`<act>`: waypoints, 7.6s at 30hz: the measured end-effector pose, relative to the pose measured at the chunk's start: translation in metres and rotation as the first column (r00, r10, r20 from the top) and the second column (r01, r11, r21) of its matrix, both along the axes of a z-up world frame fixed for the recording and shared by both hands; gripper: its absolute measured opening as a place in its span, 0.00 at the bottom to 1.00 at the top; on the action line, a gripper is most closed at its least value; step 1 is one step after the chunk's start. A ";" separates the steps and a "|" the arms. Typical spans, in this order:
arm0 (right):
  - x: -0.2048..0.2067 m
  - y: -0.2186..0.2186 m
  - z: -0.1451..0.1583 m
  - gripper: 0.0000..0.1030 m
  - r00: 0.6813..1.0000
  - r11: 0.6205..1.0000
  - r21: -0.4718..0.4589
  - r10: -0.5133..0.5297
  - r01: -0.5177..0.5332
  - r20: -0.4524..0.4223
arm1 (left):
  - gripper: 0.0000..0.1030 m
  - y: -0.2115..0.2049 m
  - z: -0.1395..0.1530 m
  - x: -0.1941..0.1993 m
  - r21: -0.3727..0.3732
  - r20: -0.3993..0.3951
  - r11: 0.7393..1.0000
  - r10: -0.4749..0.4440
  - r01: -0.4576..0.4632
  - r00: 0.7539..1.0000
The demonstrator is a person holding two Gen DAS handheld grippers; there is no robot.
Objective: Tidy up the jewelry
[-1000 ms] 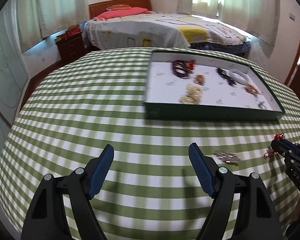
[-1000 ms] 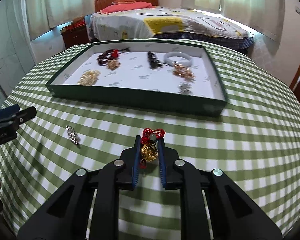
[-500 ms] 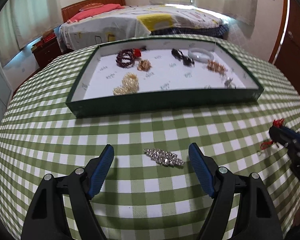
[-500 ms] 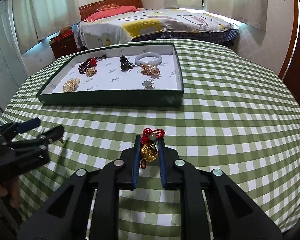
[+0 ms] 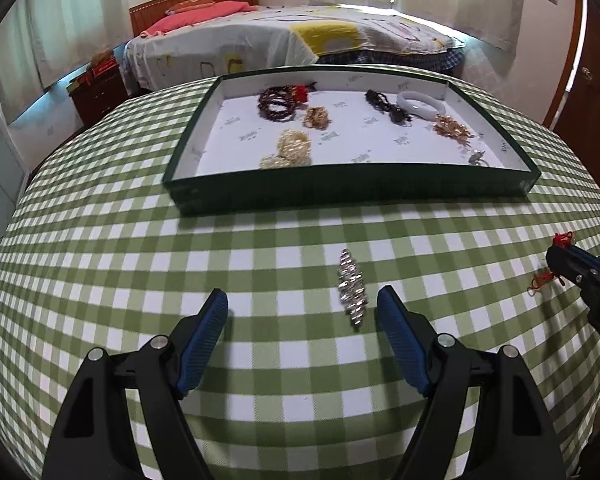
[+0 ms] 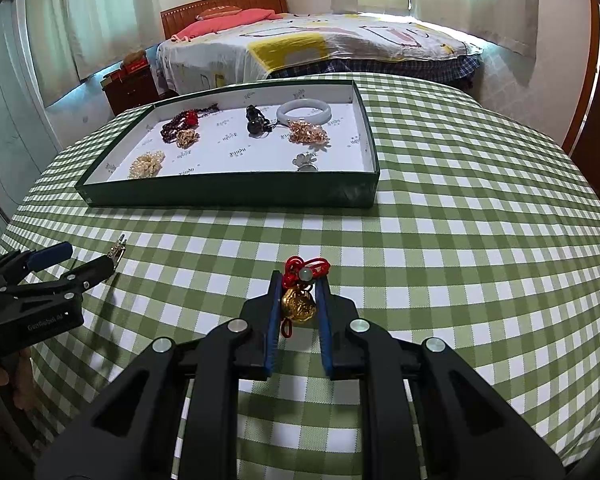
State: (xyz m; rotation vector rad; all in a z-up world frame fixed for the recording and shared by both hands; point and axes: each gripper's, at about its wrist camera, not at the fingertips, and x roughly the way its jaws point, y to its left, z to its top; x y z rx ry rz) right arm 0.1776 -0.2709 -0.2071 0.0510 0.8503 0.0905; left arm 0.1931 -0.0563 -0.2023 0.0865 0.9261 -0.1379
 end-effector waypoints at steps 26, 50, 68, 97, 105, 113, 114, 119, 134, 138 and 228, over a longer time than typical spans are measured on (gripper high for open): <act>0.002 -0.001 -0.007 0.16 1.000 1.000 0.003 -0.003 0.003 -0.006 | 0.13 0.007 -0.001 0.000 -0.042 0.023 0.997 -0.070 0.071 0.997; 0.000 0.021 0.057 0.16 0.988 0.998 0.039 0.047 -0.053 0.146 | 0.13 0.006 0.072 0.000 -0.116 0.190 0.989 -0.074 0.097 0.979; 0.067 0.046 0.107 0.16 0.944 0.995 -0.003 0.095 -0.099 0.315 | 0.13 -0.020 0.109 0.061 -0.153 0.327 0.984 -0.033 0.088 0.944; 0.142 0.053 -0.005 0.17 0.992 0.992 0.020 0.123 -0.124 0.026 | 0.13 -0.032 0.002 0.120 -0.067 0.058 0.998 -0.014 0.018 0.998; 0.143 0.053 -0.005 0.25 0.993 0.993 0.017 0.119 -0.119 0.025 | 0.15 -0.033 0.002 0.121 -0.057 0.058 0.998 -0.019 0.022 0.998; 0.140 0.046 -0.002 0.40 0.995 0.995 0.016 0.095 -0.096 0.041 | 0.31 -0.030 0.004 0.121 -0.068 0.047 0.998 -0.006 0.009 0.999; 0.138 0.044 -0.001 0.41 0.995 0.996 0.021 0.088 -0.089 0.043 | 0.38 -0.029 0.005 0.120 -0.072 0.049 0.997 -0.002 0.006 0.999; 0.131 0.036 0.006 0.54 0.996 0.998 0.024 0.063 -0.064 0.065 | 0.62 -0.020 0.008 0.116 -0.087 0.053 0.996 0.022 -0.017 0.998; 0.071 0.033 0.049 0.85 0.990 0.999 0.038 0.013 -0.019 0.140 | 0.80 0.007 0.060 0.050 -0.045 0.218 0.998 0.059 -0.050 0.974; 0.042 0.033 0.062 0.85 0.987 0.999 0.045 0.009 -0.017 0.159 | 0.81 0.015 0.078 0.025 -0.047 0.245 0.997 0.078 -0.069 0.966; -0.169 0.033 0.200 0.90 0.886 0.999 -0.024 0.031 -0.022 0.462 | 0.82 0.065 0.207 -0.178 -0.120 0.478 0.982 0.187 -0.147 0.858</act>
